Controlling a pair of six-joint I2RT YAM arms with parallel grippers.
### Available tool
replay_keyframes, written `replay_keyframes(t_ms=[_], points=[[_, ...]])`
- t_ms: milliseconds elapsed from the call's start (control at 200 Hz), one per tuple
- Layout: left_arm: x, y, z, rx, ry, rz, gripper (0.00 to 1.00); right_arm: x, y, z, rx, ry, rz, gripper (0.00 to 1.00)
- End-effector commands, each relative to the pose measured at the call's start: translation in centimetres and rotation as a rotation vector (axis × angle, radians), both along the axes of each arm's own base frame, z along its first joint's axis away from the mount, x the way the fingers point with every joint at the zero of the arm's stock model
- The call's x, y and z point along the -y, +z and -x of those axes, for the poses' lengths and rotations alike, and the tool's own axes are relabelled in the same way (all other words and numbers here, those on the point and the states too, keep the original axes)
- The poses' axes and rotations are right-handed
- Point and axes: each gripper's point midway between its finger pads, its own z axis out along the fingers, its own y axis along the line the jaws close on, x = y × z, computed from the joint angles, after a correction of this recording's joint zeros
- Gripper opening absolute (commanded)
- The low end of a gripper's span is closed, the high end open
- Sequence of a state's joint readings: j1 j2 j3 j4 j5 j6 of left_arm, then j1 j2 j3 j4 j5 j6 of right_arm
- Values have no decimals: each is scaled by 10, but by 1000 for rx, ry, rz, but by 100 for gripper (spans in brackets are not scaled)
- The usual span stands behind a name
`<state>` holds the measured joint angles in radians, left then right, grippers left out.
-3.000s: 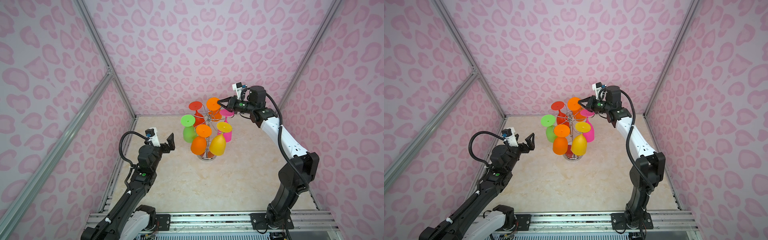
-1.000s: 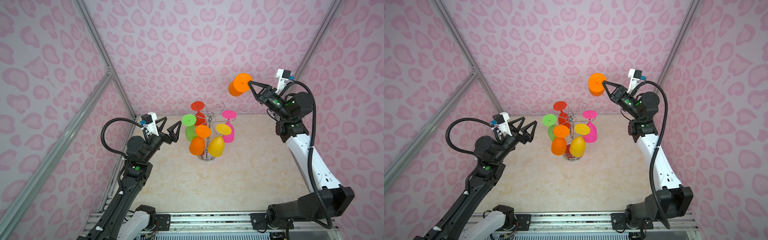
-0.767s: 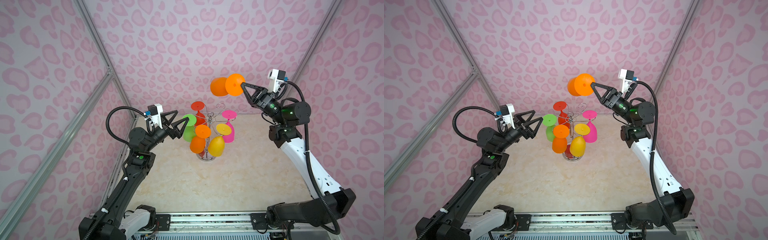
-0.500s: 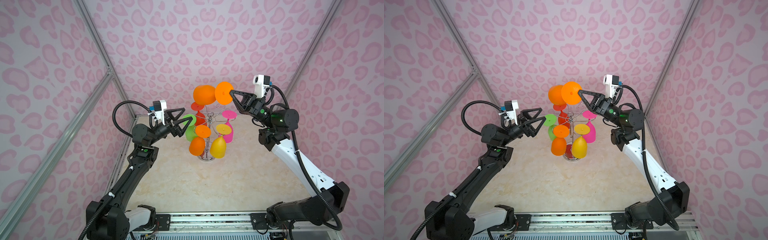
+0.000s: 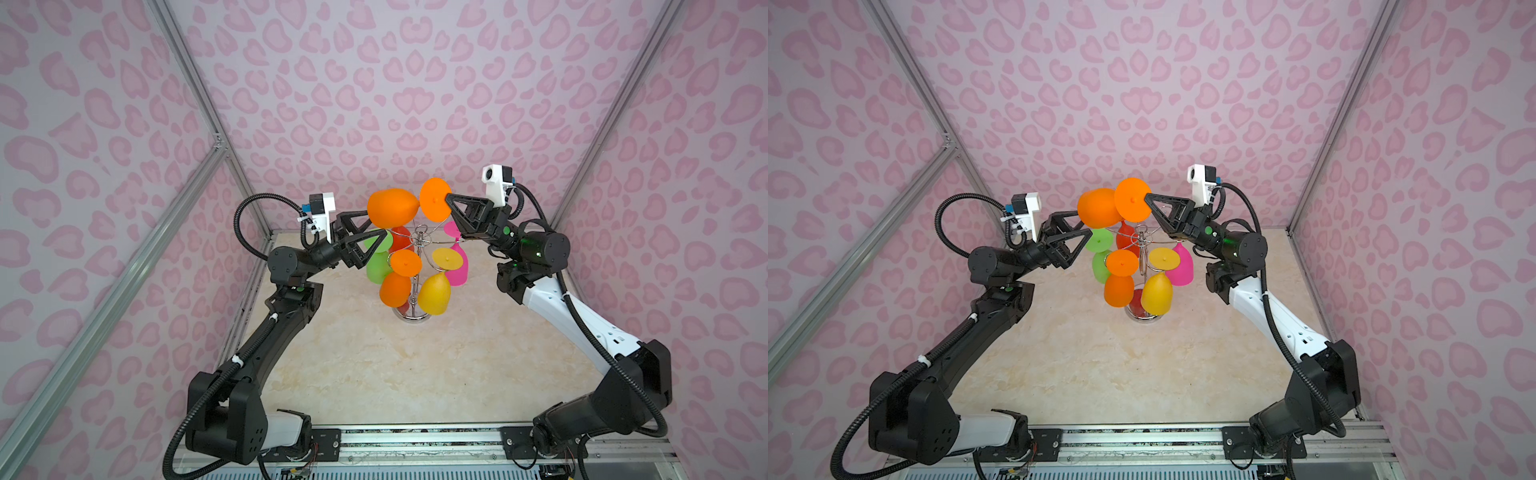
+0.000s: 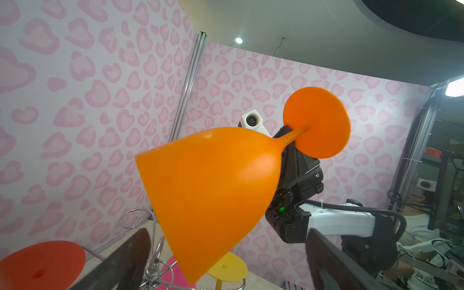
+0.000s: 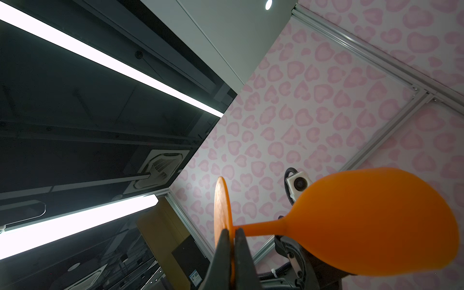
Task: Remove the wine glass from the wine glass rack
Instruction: 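Bring the orange glass toward the left gripper and grasp its bowl with the left gripper, then open the right gripper and withdraw it while the left gripper holds the glass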
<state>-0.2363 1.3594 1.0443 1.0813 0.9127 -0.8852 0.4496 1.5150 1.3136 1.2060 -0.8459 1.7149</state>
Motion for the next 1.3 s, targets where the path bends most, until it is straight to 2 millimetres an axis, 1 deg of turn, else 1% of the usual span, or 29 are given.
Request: replay_keyframes(t_ms=[0, 135, 260, 280, 310, 495, 525, 545, 640, 715, 800, 895, 990, 1060, 1120, 1225, 1295], points=[[1, 16, 16, 73, -50, 29, 94, 6, 11, 9, 31, 49, -66, 0], [3, 18, 25, 86, -69, 36, 82, 5, 9, 3, 11, 79, -94, 0], [3, 20, 32, 101, -75, 37, 65, 5, 9, -2, -17, 131, -132, 0], [3, 21, 34, 102, -77, 38, 61, 6, 9, -3, -21, 139, -141, 0], [3, 22, 36, 108, -78, 40, 57, 6, 9, -4, -28, 154, -154, 0], [1, 26, 43, 119, -77, 46, 38, 9, 4, -13, -57, 175, -177, 0], [1, 26, 43, 118, -76, 48, 37, 9, 4, -13, -56, 171, -173, 0], [1, 26, 44, 118, -78, 49, 32, 10, 4, -13, -54, 169, -172, 0], [0, 27, 46, 116, -72, 54, 20, 11, 2, -17, -59, 158, -166, 0], [-1, 26, 46, 114, -69, 56, 11, 14, 0, -20, -61, 143, -157, 3], [0, 25, 47, 110, -76, 51, 3, 17, -3, -25, -59, 115, -138, 8], [0, 27, 52, 119, -89, 43, 2, 20, -7, -31, -59, 79, -106, 18], [1, 27, 60, 139, -103, 26, 2, 26, -10, -38, -43, 25, -71, 34], [5, 26, 70, 173, -121, -10, 2, 33, -13, -42, -25, -34, -31, 39], [10, 23, 74, 177, -128, -51, 2, 41, -16, -48, -14, -102, 15, 44], [19, 17, 83, 190, -130, -118, 2, 61, -23, -58, 7, -246, 111, 52], [29, 8, 88, 187, -128, -185, 2, 74, -34, -68, 0, -355, 199, 54]])
